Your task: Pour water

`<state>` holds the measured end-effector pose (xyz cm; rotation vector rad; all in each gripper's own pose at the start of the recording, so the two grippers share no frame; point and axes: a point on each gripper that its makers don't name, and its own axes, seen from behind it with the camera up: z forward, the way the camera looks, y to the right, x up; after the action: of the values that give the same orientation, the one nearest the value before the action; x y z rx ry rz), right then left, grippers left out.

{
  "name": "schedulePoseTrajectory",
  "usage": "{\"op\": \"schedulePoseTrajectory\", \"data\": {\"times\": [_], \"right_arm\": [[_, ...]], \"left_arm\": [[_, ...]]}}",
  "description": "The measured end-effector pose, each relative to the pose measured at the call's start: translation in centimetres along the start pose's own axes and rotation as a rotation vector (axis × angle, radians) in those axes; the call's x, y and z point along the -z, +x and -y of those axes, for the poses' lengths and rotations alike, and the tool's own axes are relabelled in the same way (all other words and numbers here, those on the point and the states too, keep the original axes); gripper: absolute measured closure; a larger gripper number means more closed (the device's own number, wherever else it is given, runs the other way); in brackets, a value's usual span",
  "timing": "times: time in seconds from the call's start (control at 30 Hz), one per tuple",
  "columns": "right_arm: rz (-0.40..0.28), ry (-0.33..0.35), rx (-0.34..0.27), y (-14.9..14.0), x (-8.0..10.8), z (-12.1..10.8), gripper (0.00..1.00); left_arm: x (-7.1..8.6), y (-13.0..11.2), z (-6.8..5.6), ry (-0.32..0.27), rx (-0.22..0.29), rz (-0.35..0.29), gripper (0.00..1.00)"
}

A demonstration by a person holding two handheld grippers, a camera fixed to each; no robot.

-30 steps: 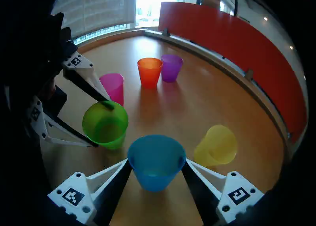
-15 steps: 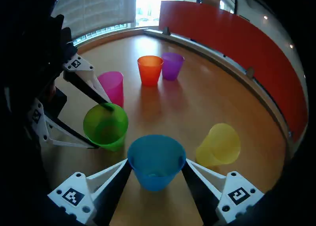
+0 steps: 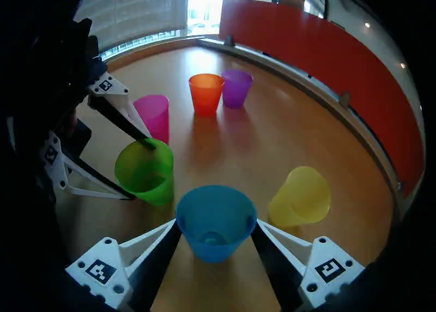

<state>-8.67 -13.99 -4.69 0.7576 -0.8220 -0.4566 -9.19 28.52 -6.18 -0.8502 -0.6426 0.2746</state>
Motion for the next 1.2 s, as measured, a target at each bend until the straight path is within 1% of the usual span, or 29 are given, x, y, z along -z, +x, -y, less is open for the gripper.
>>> {"op": "schedulePoseTrajectory", "data": {"times": [0.5, 0.77, 1.2], "right_arm": [[0.025, -0.012, 0.016, -1.0, 0.7, -0.1, 0.09], [0.047, -0.024, 0.023, -2.0, 1.3, -0.2, 0.06], [0.059, -0.031, 0.012, -2.7, 1.6, -0.4, 0.06]], "left_arm": [[0.1, -0.3, 0.1, 0.009, 0.005, 0.015, 0.13], [0.0, -0.9, 0.3, 0.024, -0.010, 0.029, 0.13], [0.0, -1.4, 0.3, 0.032, -0.009, 0.046, 0.12]]}}
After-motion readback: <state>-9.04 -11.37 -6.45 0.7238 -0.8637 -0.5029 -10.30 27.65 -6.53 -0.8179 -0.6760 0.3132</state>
